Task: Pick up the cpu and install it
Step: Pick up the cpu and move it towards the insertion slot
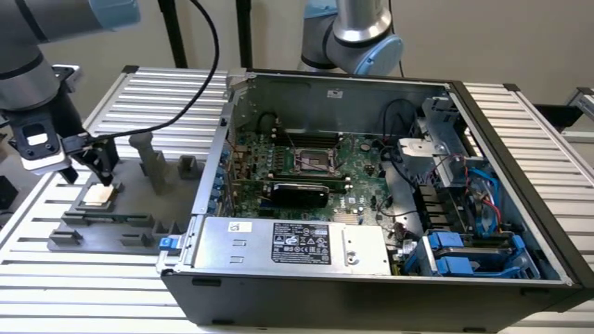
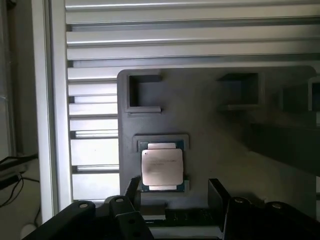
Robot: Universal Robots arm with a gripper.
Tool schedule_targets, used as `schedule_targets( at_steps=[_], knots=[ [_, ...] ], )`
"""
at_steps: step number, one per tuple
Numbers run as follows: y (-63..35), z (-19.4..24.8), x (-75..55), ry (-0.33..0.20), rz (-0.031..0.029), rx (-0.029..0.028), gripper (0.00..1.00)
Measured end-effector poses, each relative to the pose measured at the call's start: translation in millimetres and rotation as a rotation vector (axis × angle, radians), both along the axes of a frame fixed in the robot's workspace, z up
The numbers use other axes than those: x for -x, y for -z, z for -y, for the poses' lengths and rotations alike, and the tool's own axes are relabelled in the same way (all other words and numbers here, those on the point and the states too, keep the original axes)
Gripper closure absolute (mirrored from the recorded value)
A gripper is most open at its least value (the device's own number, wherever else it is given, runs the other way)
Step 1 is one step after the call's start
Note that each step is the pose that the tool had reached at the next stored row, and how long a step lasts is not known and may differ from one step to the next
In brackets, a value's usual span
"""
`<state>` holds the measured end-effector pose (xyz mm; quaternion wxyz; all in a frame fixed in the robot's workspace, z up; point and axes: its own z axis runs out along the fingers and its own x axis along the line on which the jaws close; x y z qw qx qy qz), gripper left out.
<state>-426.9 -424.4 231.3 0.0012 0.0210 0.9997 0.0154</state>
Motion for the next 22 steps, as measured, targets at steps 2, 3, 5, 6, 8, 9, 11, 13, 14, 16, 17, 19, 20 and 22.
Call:
schedule_targets(
  at_steps=[2, 3, 5, 6, 8, 9, 11, 13, 14, 16, 17, 19, 20, 22],
  knots=[
    [3.5, 0.0, 0.0, 0.0, -0.0027, 0.0, 0.35],
    [5.2, 0.0, 0.0, 0.0, -0.0039, 0.0001, 0.35],
    [8.9, 0.0, 0.0, 0.001, -0.0058, 0.0, 0.33],
    [10.7, 0.0, 0.0, 0.001, -0.007, 0.0, 0.27],
    [14.2, 0.0, 0.0, 0.001, -0.0095, 0.0001, 0.27],
    [16.2, -0.1, 0.0, 0.002, -0.0105, 0.0, 0.27],
    [19.7, -0.4, 0.0, 0.003, -0.0121, 0.0, 0.27],
    [23.3, -0.8, 0.2, 0.004, -0.0131, 0.0, 0.27],
    [25.1, -1.0, 0.5, 0.004, -0.0135, 0.0, 0.27],
    [28.5, -1.5, 1.7, 0.004, -0.0144, 0.0, 0.27],
    [30.2, -1.9, 2.5, 0.004, -0.0147, 0.0, 0.27],
    [33.0, -3.3, 3.7, 0.004, -0.0154, 0.0, 0.27],
    [34.2, -4.3, 4.0, 0.004, -0.0161, 0.0, 0.27],
    [36.0, -6.7, 4.0, 0.004, -0.0176, 0.0001, 0.27]
  ],
)
